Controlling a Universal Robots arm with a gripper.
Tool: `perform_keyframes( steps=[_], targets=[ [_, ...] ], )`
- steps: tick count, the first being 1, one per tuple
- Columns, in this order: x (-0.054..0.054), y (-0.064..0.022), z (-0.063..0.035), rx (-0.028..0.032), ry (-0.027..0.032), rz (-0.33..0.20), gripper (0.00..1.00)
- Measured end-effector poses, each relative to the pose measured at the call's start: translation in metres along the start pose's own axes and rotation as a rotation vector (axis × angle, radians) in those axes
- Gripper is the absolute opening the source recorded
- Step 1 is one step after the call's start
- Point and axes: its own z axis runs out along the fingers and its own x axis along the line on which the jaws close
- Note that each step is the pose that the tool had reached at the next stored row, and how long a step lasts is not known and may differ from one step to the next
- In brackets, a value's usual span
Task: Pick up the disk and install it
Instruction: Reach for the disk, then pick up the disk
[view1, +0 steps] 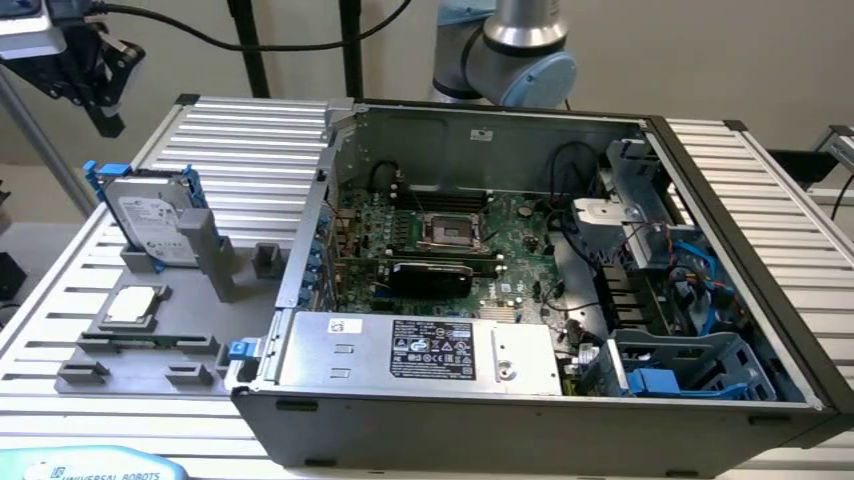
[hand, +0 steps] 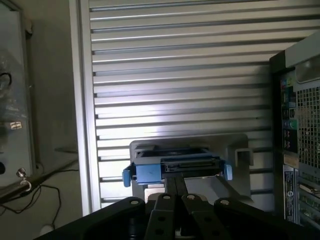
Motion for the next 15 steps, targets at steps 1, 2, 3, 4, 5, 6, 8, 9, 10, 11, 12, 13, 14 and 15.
perform_keyframes(
  steps=[1,2,3,4,5,6,8,9,10,11,12,13,14,15],
  targets=[
    [0.005,-0.0002,0.0007,0.0001,0.0001,0.000,0.11],
    [0.009,-0.0004,0.0015,0.0000,0.0000,0.000,0.11],
    [0.014,-0.0006,0.0019,0.0000,0.0000,0.000,0.11],
    [0.018,-0.0009,0.0021,0.0001,0.0002,0.000,0.11],
    [0.020,-0.0011,0.0022,0.0001,0.0002,-0.001,0.11],
    [0.022,-0.0012,0.0023,0.0001,0.0002,-0.003,0.11],
    [0.023,-0.0013,0.0024,0.0001,0.0004,-0.011,0.11],
    [0.023,-0.0013,0.0024,0.0002,0.0007,-0.015,0.11],
    [0.023,-0.0013,0.0024,0.0002,0.0008,-0.017,0.11],
    [0.023,-0.0012,0.0024,0.0002,0.0009,-0.017,0.11],
    [0.023,-0.0012,0.0024,0.0002,0.0009,-0.017,0.11],
    [0.023,-0.0012,0.0024,0.0002,0.0009,-0.017,0.11],
    [0.023,-0.0013,0.0024,0.0002,0.0008,-0.017,0.11],
    [0.023,-0.0013,0.0024,0.0003,0.0010,-0.017,0.11]
  ],
)
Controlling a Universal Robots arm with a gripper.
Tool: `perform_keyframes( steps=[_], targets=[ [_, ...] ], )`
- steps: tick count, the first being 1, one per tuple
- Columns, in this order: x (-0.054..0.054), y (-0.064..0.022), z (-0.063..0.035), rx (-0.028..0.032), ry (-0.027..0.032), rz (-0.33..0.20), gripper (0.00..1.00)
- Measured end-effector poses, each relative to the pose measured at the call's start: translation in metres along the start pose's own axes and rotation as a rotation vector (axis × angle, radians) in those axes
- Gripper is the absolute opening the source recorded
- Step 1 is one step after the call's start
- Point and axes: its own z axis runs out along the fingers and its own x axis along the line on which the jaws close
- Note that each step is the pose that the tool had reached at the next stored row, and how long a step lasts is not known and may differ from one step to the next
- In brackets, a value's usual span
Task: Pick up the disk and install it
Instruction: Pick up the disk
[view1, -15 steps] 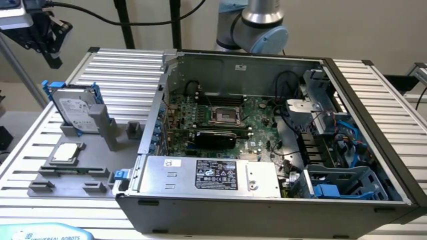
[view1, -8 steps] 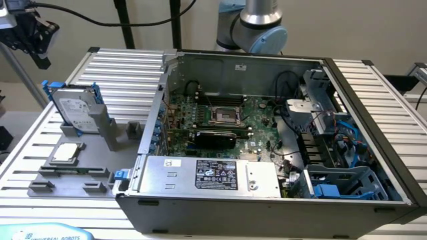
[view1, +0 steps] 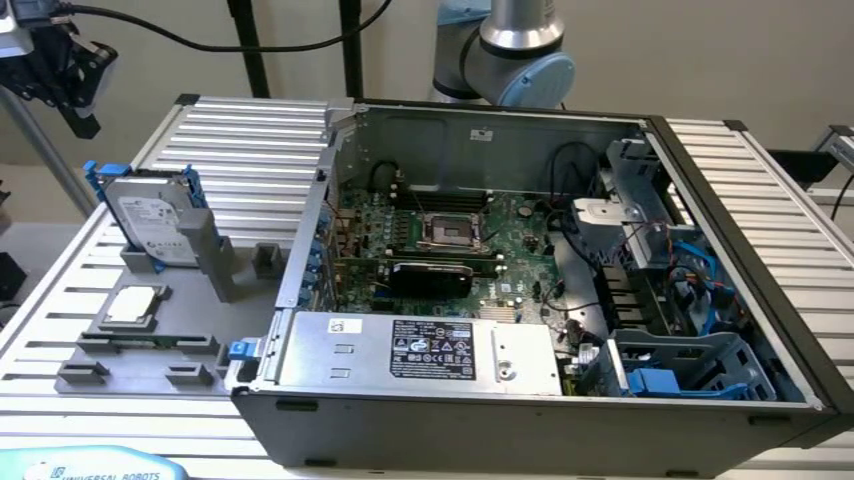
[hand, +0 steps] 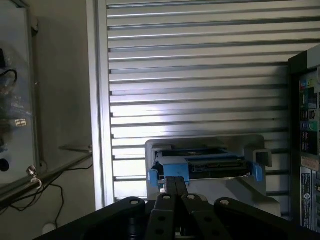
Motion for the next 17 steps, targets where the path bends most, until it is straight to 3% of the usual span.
perform_keyframes(
  steps=[9,13,17],
  targets=[
    [-0.001,0.0000,0.0000,0.0000,0.0000,0.000,0.11],
    [-0.015,0.0008,0.0004,-0.0004,0.0008,-0.005,0.11],
    [-0.016,0.0008,0.0022,0.0001,0.0037,-0.063,0.11]
  ],
)
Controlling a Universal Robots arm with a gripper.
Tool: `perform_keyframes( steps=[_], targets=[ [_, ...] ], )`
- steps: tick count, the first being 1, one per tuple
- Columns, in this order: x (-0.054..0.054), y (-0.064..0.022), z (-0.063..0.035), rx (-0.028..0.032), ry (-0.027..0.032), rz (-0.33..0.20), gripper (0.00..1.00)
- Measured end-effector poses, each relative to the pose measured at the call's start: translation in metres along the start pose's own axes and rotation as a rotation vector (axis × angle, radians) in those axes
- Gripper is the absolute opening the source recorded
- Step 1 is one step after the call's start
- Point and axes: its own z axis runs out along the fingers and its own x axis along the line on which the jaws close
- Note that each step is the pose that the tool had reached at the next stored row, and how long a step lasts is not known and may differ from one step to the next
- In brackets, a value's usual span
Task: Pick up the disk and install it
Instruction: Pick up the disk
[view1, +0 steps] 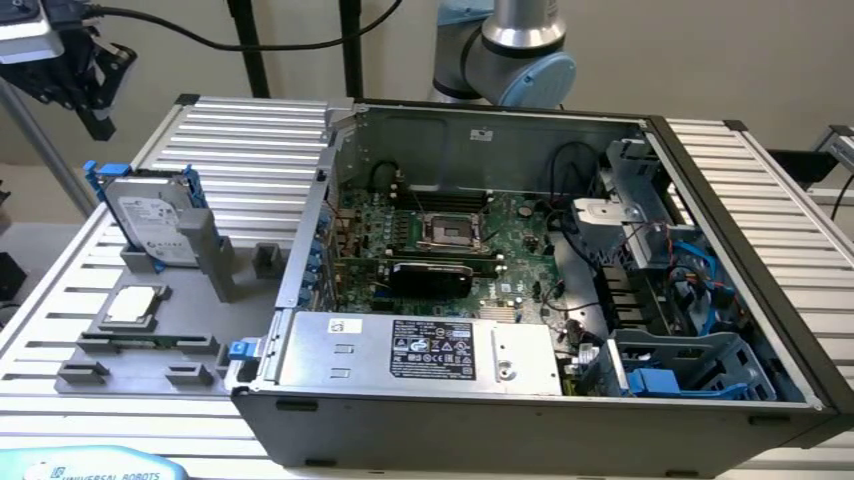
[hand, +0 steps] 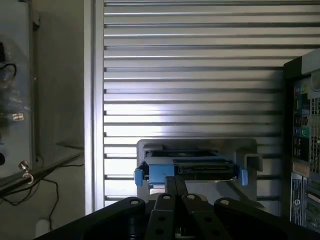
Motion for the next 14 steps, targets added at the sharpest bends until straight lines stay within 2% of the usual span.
perform_keyframes(
  steps=[14],
  targets=[
    [-0.0001,-0.0004,0.0072,0.0015,0.0119,-0.255,0.11]
  ],
)
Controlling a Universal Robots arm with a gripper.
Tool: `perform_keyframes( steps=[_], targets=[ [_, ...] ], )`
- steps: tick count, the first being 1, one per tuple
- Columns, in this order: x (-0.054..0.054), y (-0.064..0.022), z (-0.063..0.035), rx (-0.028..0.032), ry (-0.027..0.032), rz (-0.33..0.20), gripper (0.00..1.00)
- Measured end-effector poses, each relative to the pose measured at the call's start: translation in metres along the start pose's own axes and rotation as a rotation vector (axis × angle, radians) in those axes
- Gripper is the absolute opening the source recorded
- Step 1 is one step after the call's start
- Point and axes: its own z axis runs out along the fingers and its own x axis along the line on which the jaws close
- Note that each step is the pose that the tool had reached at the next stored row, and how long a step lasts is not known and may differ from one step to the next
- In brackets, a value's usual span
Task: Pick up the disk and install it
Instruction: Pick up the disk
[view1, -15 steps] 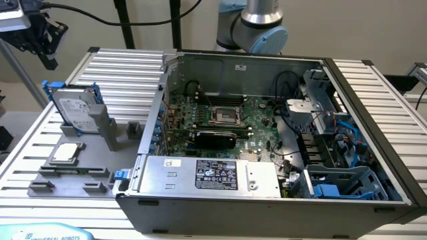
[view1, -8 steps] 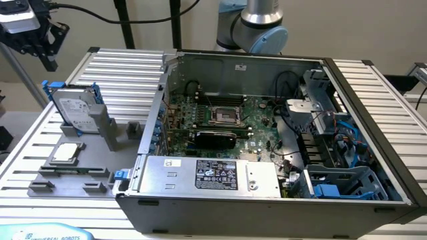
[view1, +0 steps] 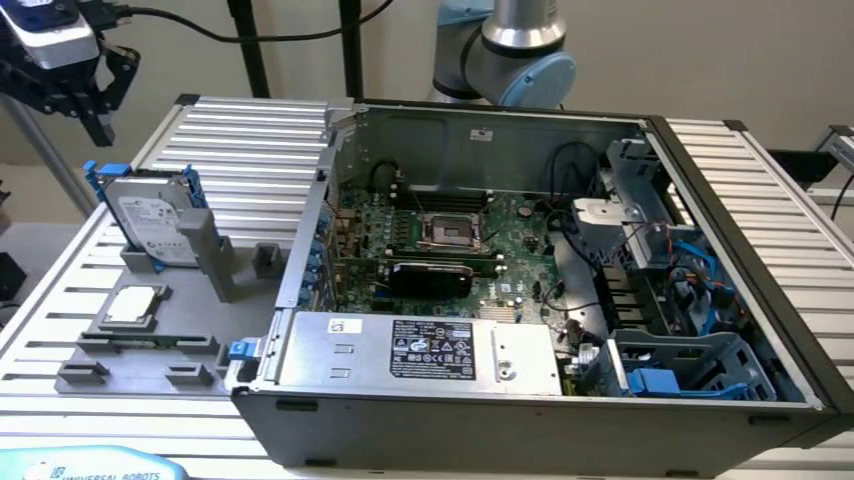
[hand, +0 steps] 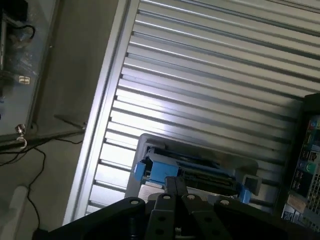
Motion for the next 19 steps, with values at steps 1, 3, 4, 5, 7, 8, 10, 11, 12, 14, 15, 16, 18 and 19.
perform_keyframes(
  steps=[1,3,4,5,7,8,10,11,12,14,15,16,18,19],
  targets=[
    [0.0000,0.0000,0.0004,0.0001,0.0009,-0.018,0.11],
    [0.0000,-0.0001,0.0013,0.0004,0.0026,-0.054,0.11],
    [0.0000,-0.0001,0.0017,0.0005,0.0034,-0.073,0.11],
    [0.0000,-0.0001,0.0022,0.0006,0.0043,-0.090,0.11],
    [0.0000,-0.0002,0.0030,0.0008,0.0061,-0.126,0.11],
    [0.0000,-0.0002,0.0035,0.0009,0.0069,-0.144,0.11],
    [0.0000,-0.0002,0.0043,0.0011,0.0087,-0.181,0.11],
    [0.0000,-0.0003,0.0047,0.0012,0.0096,-0.199,0.11],
    [0.0000,-0.0003,0.0052,0.0013,0.0103,-0.217,0.11],
    [-0.0001,-0.0003,0.0059,0.0015,0.0120,-0.253,0.11],
    [-0.0001,-0.0004,0.0064,0.0017,0.0129,-0.273,0.11],
    [0.0000,-0.0004,0.0067,0.0018,0.0138,-0.290,0.11],
    [0.0000,-0.0004,0.0075,0.0020,0.0155,-0.327,0.11],
    [0.0000,-0.0004,0.0078,0.0021,0.0164,-0.345,0.11]
  ],
)
